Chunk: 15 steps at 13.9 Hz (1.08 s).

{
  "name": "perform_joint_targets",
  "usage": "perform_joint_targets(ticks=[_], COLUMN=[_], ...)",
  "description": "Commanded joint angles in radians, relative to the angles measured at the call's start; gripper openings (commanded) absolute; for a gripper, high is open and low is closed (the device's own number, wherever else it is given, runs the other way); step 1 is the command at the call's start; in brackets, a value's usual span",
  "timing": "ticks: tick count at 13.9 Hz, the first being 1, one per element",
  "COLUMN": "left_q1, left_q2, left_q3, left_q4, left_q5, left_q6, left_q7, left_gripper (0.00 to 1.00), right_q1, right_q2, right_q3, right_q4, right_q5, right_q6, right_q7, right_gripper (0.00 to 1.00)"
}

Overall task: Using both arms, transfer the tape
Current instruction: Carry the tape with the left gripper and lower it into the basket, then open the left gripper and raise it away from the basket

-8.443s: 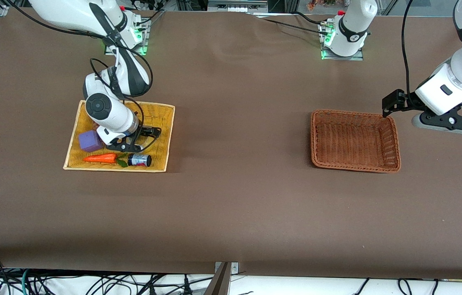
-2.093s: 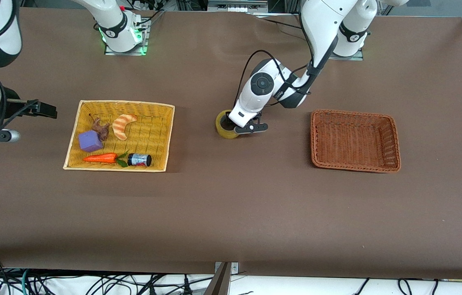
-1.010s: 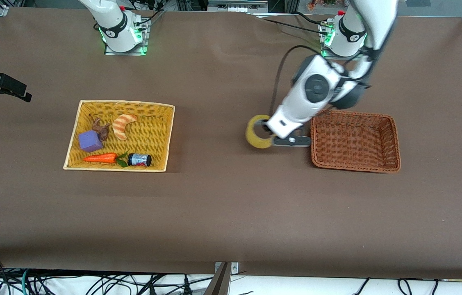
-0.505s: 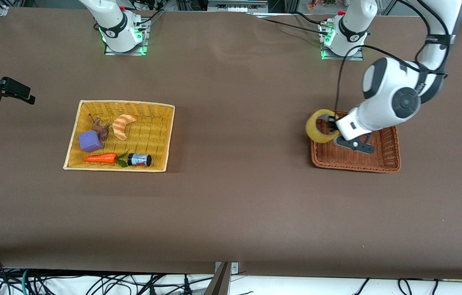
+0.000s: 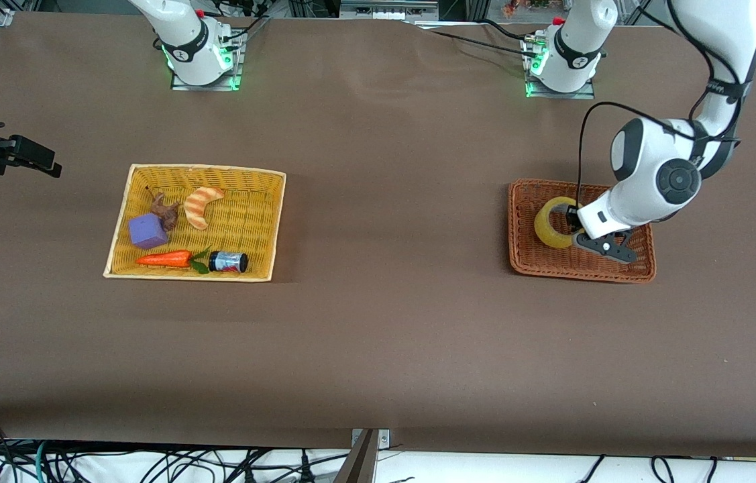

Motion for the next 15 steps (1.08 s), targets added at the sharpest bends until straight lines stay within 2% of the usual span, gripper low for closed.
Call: perform_joint_targets(ticks=[1,2,3,4,5,8,10,12,15], left_q1=[-0.004,-0.006,-0.006,-0.007,-0.009,-0.017,-0.021,-0.014,-0.006], left_q2=[0.046,0.051,0.045,0.028,-0.001,-0.107,-0.196,-0.246,-0.24], left_q3=[0.012,0.012,0.012,0.012,0.014,0.012,0.005,0.003,0.009], left_q4=[0.009,0.009,0.009,0.009,0.01,0.014,0.029,0.085,0.329], left_q5=[0.027,0.029,0.029,0.029,0.029,0.03,0.029,0.026,0.02], left_q6=[0.036,0.042,0.042,0.036,0.03,0.023,-0.047,-0.12,-0.41], left_q7=[0.015,0.015,0.015,0.014,0.012,0.007,-0.025,-0.025,-0.052], left_gripper=[0.13,0.21,0.42,0.89,1.0,1.0,1.0,1.0,1.0], right_q1=[-0.01,-0.01,-0.01,-0.01,-0.01,-0.01,-0.01,-0.008,-0.005], right_q2=[0.008,0.008,0.008,0.008,0.008,0.008,0.008,0.01,0.01], right_q3=[0.006,0.008,0.008,0.008,0.008,0.008,0.008,0.008,0.009], right_q4=[0.022,0.022,0.022,0.022,0.022,0.022,0.022,0.022,0.022], right_q5=[-0.012,-0.01,-0.01,-0.009,-0.007,-0.007,-0.007,-0.005,-0.004], right_q6=[-0.006,-0.006,-0.006,-0.006,-0.006,-0.006,-0.006,-0.006,-0.005], right_q7=[-0.008,-0.008,-0.008,-0.008,-0.008,-0.008,-0.008,-0.008,-0.008], right_gripper=[1.0,1.0,1.0,1.0,1.0,1.0,1.0,1.0,1.0])
